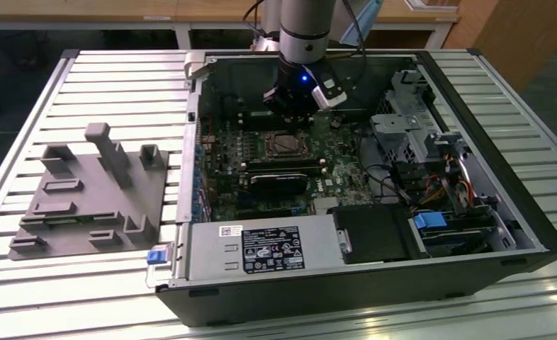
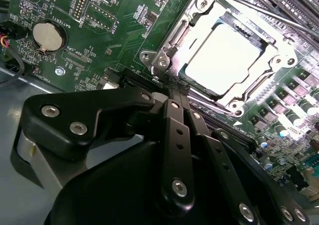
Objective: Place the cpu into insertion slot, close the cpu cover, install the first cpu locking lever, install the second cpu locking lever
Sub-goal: 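Install the first cpu locking lever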
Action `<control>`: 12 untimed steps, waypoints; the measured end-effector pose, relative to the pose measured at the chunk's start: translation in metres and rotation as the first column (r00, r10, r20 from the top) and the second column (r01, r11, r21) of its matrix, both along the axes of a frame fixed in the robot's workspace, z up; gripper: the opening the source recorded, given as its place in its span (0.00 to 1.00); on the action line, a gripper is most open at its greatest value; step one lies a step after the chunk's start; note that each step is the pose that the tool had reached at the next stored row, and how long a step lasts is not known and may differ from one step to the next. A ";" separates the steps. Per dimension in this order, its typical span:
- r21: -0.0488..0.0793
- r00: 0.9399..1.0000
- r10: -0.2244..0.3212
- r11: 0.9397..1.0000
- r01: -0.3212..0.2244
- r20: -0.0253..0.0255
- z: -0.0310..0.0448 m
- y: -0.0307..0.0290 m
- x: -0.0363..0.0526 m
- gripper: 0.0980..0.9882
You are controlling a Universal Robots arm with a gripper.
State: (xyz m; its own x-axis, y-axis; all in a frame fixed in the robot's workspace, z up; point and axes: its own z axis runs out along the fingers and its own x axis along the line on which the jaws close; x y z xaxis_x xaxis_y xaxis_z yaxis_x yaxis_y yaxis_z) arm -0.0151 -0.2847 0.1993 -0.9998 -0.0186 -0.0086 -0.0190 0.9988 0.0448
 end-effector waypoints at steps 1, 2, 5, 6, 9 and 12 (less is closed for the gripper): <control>0.000 1.000 0.000 1.000 0.000 0.000 -0.0001 0.0000 0.0000 0.01; 0.000 1.000 0.000 1.000 0.000 0.000 -0.0004 0.0000 0.0000 0.01; -0.002 1.000 0.000 1.000 0.000 0.000 -0.0008 0.0000 0.0001 0.01; -0.003 1.000 0.000 1.000 0.000 0.000 -0.0008 0.0000 0.0000 0.01; -0.004 1.000 0.000 1.000 0.000 0.000 -0.0006 0.0000 0.0000 0.01; -0.003 1.000 0.000 1.000 0.000 0.000 0.0021 0.0000 0.0000 0.01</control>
State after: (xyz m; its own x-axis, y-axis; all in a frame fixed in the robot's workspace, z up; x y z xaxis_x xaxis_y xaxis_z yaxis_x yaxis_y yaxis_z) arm -0.0150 -0.2847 0.2014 -0.9998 -0.0187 -0.0087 -0.0190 0.9990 0.0414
